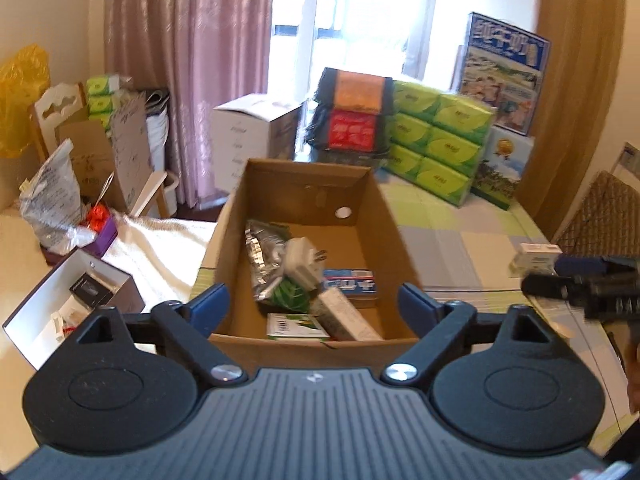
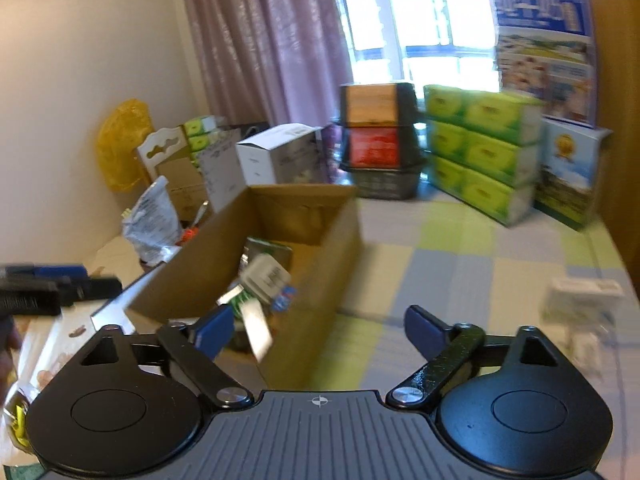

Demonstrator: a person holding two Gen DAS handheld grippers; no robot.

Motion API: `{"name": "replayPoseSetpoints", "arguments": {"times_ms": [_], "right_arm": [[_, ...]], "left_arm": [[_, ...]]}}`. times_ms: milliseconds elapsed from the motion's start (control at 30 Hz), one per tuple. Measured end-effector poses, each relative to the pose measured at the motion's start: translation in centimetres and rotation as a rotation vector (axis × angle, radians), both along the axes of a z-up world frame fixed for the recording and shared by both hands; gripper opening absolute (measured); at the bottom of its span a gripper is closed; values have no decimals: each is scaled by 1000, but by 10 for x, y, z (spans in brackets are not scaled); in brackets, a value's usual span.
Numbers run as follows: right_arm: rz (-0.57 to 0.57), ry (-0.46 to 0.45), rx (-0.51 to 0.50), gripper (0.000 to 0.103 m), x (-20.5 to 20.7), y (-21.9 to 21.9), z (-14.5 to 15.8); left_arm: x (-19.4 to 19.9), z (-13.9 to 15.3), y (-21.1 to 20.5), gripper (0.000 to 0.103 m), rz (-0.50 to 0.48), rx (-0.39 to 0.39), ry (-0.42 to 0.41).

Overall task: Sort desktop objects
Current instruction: 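Move both tools back toward the cable and spoon on the table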

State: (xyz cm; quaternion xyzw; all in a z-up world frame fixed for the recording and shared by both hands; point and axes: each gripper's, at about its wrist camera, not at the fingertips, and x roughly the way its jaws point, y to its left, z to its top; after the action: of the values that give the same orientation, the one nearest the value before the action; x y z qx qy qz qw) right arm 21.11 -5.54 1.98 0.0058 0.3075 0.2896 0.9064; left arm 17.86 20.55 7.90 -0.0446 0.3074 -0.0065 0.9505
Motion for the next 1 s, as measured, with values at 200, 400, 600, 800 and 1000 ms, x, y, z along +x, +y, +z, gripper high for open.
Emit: {"name": "replayPoseSetpoints", "arguments": {"times_ms": [200,400,600,800,1000], "right_arm": [[-132,1,-10,101,-60,-77,-25],[-272,40,-31,101,-97,-145,-48],[-375,37,-14,101,-115,-196,-53],[-423,31,0,101,-118,-230,-64],[-419,43,-32,101,-98,-243,-80]], "left_arm": [[-24,3,-56,101,-71,20,-42],[-27,-5,-124,102,-202,20,-29],[-24,-25,-189,102,-286,9,-8],[-18,-51,-235,102,-325,12,18],[-3,-78,-262,101,-365,53,76]]}}
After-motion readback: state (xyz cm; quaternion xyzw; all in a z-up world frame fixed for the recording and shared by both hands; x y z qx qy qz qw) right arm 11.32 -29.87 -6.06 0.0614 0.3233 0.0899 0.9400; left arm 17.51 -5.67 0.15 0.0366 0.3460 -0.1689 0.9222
